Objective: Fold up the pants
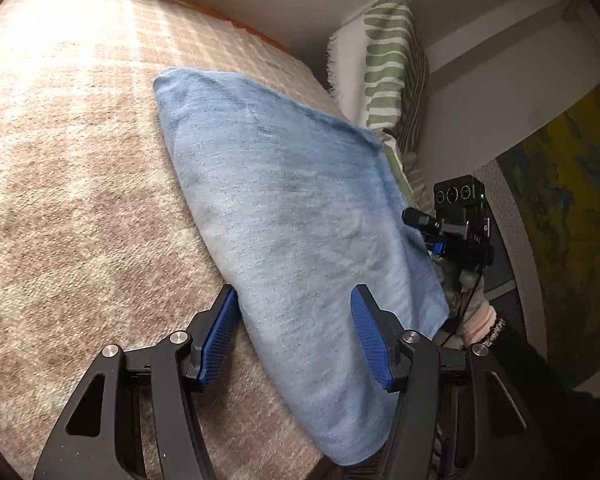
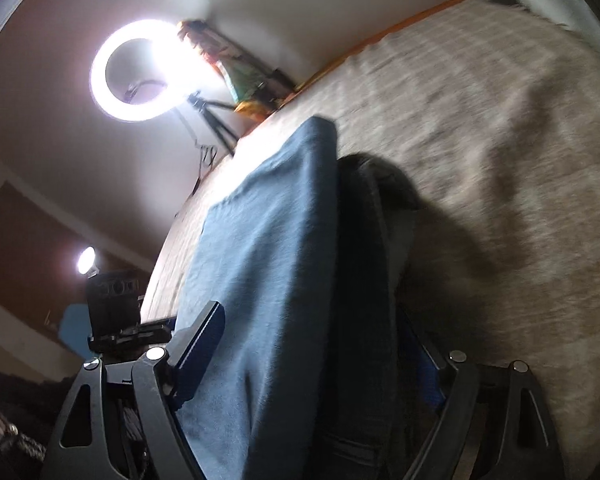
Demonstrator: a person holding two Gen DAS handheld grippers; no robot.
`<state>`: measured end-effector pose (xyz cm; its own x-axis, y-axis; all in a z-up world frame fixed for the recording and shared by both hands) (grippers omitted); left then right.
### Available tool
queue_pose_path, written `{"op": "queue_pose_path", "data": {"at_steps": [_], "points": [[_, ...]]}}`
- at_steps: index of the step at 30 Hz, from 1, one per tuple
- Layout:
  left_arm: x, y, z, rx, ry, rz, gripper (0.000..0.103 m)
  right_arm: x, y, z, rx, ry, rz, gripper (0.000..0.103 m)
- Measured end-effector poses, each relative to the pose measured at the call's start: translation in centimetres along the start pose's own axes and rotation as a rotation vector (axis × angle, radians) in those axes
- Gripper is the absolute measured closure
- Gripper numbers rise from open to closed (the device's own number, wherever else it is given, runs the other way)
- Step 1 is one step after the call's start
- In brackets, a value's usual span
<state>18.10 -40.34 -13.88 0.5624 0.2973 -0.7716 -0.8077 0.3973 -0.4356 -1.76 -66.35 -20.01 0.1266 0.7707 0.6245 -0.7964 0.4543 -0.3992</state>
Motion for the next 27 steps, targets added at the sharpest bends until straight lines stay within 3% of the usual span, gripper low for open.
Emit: {"op": "queue_pose_path", "data": {"at_steps": [3,4,8,11,18,27], "points": [[0.2,-0.2,0.0,-0.012,0.007,0.004,0.049,0.9,-0.4,-1.0,0.029,0.013,0.038,0.024],[0.1,-0.3,-0.1,-0.015,0.007,0.002,0.050,1.1,-0.6,-1.3,0.037,0.023,0.045,0.030],[0.3,-0.6,-0.8,-0.024,0.004,0.003,0.069,2.1,-0.9,-1.6,0.054,0.097,0.063,0.059],[-0.2,-1.0,-1.0,-0.029,0.006,-0.032,0.080,4.0,-1.2,-0.9,0.046,0.201,0.119,0.071],[-1.6,-1.9,-0.7,-0.037,-0.004,-0.109,0.085,7.6,-1.9,-0.6,0.039,0.387,0.199,0.078],[-3.0,-3.6,1.5,-0.102,0.016,-0.164,0.087,11.4,-2.8,1.9,-0.029,0.429,0.284,0.080]]}}
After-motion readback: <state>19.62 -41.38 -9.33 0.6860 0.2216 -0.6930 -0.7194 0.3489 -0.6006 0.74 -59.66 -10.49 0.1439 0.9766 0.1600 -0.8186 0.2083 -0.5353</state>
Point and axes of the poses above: each gripper's, at about its wrist camera, not at the fingertips, and z roughly against the way its jaws point, x to its left, y to its underside, the point moved 1 cm from there along -z, roughly the way its jaws point, and after that the axes turned 8 degrees about y, right-handed, at the moved point
